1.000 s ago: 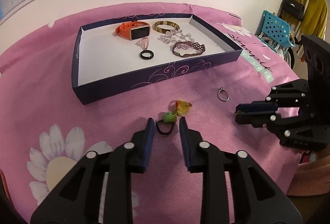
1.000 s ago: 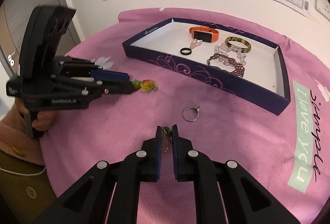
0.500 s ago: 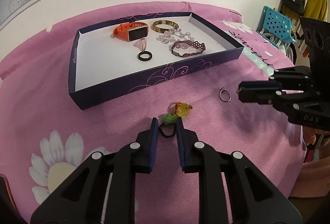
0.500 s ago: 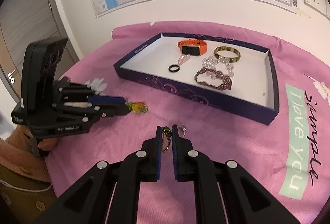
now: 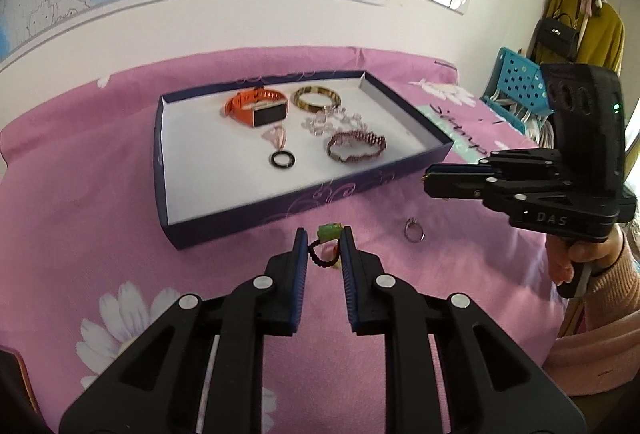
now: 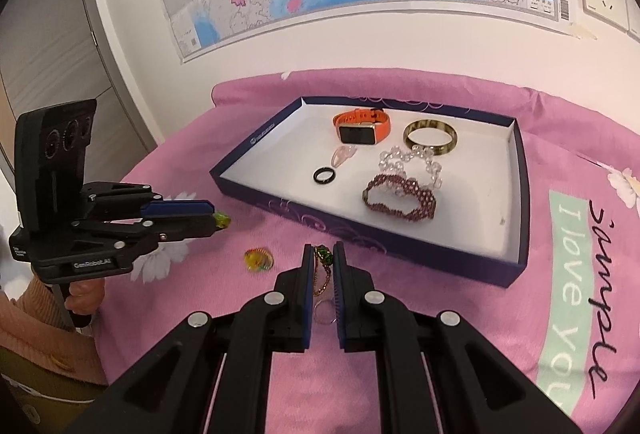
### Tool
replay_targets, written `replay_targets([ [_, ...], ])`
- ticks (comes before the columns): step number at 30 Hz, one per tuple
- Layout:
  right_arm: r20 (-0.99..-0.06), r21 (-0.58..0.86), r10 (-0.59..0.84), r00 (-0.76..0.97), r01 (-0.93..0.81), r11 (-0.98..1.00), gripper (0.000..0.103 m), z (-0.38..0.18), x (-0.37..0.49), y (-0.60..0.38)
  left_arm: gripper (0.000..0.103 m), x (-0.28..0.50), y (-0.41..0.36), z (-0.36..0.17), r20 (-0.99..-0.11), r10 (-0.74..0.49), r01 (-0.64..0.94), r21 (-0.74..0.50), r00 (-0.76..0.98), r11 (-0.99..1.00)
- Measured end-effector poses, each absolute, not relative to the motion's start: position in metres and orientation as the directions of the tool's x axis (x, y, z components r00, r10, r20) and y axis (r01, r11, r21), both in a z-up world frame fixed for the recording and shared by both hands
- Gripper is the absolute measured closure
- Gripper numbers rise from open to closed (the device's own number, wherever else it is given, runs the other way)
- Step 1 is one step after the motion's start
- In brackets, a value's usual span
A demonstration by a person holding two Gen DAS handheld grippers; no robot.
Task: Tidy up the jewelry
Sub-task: 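Carry both items over the tray and open both tools to release them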
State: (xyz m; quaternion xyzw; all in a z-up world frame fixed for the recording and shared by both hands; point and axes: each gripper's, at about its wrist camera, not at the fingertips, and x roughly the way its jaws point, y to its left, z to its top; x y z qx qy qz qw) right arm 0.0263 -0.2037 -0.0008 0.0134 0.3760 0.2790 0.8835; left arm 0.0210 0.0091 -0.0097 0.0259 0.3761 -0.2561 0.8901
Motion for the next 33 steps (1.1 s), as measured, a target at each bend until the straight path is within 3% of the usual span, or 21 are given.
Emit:
replay_targets([
  [16, -0.644, 0.231, 0.486, 0.590, -0.455, 0.860, 0.095, 0.009, 0.071, -0.210, 0.086, 0.059, 0.000, 0.012, -0.647, -0.428, 0.465, -0.126, 0.631, 0.876],
  [33, -0.703, 0.234, 0.455, 0.547, -0.425, 0.874, 0.095, -0.016, 0.115, -0.198, 0.086, 0.101, -0.019, -0.015, -0.707, -0.389, 0.429, -0.133, 0.591, 0.893],
])
